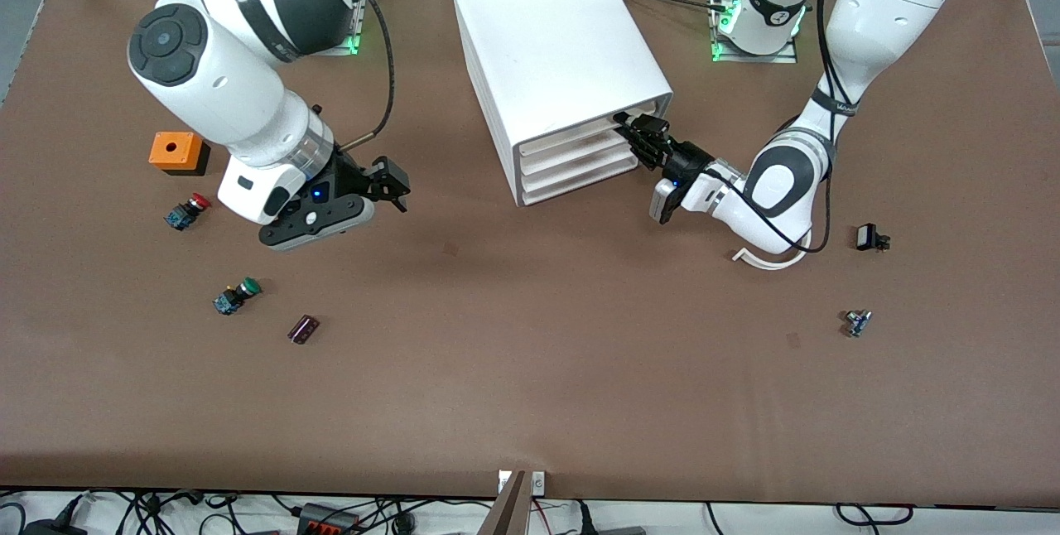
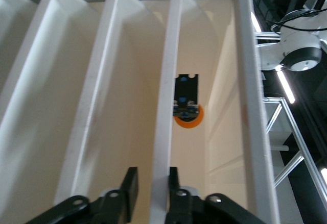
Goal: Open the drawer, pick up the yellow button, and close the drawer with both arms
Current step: 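Grasp the drawer handle with the left gripper and pull it open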
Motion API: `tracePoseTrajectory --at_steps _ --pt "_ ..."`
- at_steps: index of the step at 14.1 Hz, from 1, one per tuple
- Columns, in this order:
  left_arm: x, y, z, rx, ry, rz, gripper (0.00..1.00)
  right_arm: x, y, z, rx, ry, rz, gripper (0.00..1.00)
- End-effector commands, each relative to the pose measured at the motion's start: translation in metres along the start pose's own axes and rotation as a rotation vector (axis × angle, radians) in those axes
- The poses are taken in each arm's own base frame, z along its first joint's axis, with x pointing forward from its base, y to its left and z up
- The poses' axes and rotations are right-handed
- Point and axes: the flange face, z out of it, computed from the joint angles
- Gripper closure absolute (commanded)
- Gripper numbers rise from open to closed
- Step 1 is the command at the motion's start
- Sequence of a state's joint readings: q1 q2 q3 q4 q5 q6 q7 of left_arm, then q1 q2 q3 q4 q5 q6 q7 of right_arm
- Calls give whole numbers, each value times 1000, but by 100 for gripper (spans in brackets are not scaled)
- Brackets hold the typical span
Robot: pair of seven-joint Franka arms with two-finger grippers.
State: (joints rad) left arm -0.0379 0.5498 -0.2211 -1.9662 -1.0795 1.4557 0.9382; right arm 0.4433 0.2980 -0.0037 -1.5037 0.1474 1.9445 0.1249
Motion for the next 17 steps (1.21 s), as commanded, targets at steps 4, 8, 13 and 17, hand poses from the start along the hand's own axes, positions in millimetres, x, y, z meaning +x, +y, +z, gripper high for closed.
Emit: tracePoseTrajectory --at_steps 4,8,13,17 --pt "12 6 -21 50 44 27 97 3 -42 -6 22 20 44 0" --pt "34 0 -75 156 82 14 97 17 -68 -1 42 56 29 0" --pt "49 3 -124 274 96 3 92 21 -117 25 60 96 49 1" --pt "46 5 -132 279 109 -18 0 19 -155 43 51 108 -10 6"
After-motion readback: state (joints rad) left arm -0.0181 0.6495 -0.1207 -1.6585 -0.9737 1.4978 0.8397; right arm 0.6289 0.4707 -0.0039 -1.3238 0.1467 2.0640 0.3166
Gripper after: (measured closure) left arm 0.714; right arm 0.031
